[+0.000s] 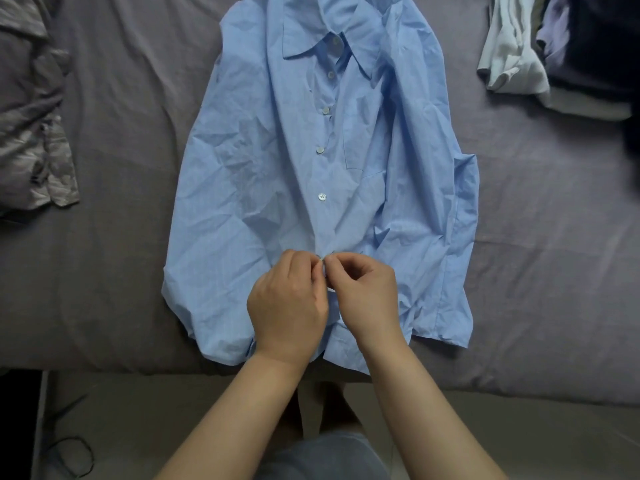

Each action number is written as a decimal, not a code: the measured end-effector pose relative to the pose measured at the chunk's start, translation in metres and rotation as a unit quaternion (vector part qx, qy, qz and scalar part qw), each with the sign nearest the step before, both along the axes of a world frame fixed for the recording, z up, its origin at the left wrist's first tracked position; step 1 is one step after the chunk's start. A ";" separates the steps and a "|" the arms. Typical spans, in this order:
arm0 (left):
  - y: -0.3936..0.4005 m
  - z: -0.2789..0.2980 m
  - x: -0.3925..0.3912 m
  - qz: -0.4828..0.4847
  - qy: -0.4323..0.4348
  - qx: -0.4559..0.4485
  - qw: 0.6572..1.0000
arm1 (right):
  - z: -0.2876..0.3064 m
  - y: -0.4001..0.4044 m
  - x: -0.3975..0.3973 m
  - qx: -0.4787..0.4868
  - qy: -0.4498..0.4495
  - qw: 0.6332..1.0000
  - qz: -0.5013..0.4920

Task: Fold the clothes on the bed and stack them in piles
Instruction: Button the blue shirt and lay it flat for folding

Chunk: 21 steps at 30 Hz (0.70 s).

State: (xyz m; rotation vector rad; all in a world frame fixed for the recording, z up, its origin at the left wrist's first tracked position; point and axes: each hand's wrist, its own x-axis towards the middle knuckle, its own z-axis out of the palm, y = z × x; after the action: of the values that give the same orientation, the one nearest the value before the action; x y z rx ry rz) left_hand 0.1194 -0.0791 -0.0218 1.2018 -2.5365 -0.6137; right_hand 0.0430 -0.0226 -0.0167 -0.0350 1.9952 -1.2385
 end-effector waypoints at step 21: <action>-0.026 -0.047 0.078 0.138 -0.249 0.200 0.938 | -0.065 0.088 -0.044 0.340 0.044 0.938 -0.049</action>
State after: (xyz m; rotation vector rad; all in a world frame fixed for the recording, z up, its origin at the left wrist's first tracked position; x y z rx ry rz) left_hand 0.1970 -0.1047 -0.0685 2.0443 -2.6173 -0.8732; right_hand -0.0011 0.0652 -0.0819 0.3581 2.4278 -0.5493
